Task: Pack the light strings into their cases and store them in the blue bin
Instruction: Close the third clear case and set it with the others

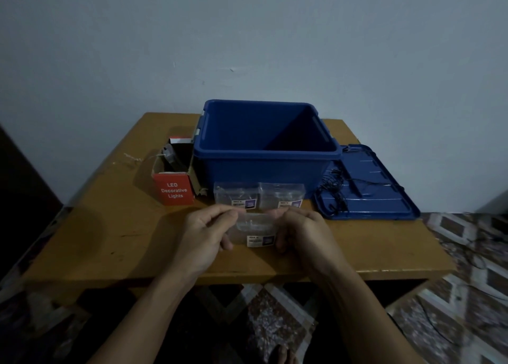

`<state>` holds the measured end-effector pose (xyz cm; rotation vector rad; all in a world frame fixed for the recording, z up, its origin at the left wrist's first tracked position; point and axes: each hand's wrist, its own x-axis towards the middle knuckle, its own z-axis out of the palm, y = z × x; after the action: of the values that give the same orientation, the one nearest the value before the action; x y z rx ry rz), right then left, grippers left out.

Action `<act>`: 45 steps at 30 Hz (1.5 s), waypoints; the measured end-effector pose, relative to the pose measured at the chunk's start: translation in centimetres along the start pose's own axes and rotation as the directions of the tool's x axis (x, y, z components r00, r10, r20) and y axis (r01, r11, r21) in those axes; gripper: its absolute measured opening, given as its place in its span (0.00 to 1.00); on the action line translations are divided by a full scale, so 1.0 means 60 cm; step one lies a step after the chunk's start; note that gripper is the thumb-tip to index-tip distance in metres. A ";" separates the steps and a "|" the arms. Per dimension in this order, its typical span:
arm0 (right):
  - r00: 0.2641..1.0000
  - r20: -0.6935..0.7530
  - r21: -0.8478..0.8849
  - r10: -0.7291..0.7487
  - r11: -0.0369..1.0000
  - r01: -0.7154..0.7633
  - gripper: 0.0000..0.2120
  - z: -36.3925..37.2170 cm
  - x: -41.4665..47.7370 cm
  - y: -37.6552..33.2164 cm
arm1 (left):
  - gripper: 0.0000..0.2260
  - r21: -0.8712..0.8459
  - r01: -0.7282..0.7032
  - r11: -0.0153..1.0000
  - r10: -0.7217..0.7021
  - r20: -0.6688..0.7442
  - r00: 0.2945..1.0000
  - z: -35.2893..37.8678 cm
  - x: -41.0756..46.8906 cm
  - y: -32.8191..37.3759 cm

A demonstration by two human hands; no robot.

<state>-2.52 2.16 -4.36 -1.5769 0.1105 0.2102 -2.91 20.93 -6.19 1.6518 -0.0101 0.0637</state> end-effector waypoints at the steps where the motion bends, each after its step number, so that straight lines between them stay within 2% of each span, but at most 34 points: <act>1: 1.000 -0.010 -0.010 -0.002 1.000 0.002 0.09 0.000 0.000 0.000 | 0.08 -0.003 -0.007 1.000 0.007 -0.002 1.000 0.000 0.000 -0.001; 5: 0.997 -0.074 -0.056 -0.033 0.998 0.029 0.08 0.010 0.000 0.003 | 0.08 -0.008 -0.015 1.000 0.015 0.004 1.000 -0.002 -0.003 0.000; 11: 0.976 -0.128 -0.073 -0.177 0.983 0.169 0.05 0.024 -0.011 0.020 | 0.07 -0.026 -0.045 0.999 0.044 -0.053 0.998 -0.003 -0.008 0.000; 13: 0.965 -0.165 -0.087 -0.204 0.978 0.192 0.03 0.024 -0.012 0.026 | 0.06 -0.046 -0.035 0.998 0.030 -0.099 0.995 -0.004 -0.007 -0.003; 18: 0.937 -0.209 -0.206 -0.279 0.950 0.236 0.10 0.036 -0.012 0.032 | 0.06 -0.119 -0.034 0.992 -0.002 -0.290 0.957 0.001 -0.002 -0.009; 21: 0.924 -0.218 -0.261 -0.314 0.931 0.255 0.08 0.043 -0.006 0.033 | 0.03 -0.136 -0.031 0.990 -0.017 -0.337 0.941 0.003 -0.001 -0.008; 24: 0.923 -0.219 -0.296 -0.317 0.923 0.246 0.05 0.047 -0.004 0.034 | 0.03 -0.105 -0.025 0.994 -0.013 -0.342 0.940 0.001 0.000 -0.010; 31: 0.926 -0.230 -0.345 -0.299 0.915 0.210 0.08 0.048 -0.003 0.038 | 0.04 -0.043 -0.022 0.999 0.005 -0.350 0.937 0.004 0.001 -0.008; 36: 0.919 -0.238 -0.366 -0.316 0.905 0.216 0.05 0.049 -0.006 0.039 | 0.04 -0.025 0.005 1.000 -0.014 -0.377 0.926 0.004 0.001 -0.008; 40: 0.893 -0.254 -0.412 -0.371 0.877 0.247 0.09 0.049 -0.013 0.038 | 0.03 -0.092 0.053 0.994 -0.083 -0.366 0.927 -0.002 0.002 0.002; 45: 0.874 -0.233 -0.396 -0.427 0.862 0.316 0.11 0.047 -0.021 0.040 | 0.07 -0.316 0.116 0.942 -0.218 -0.313 0.924 -0.022 -0.002 0.025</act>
<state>-4.44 4.86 -6.45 -1.9418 0.0080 -0.3550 -3.14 22.14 -4.58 1.3203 0.3756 0.2101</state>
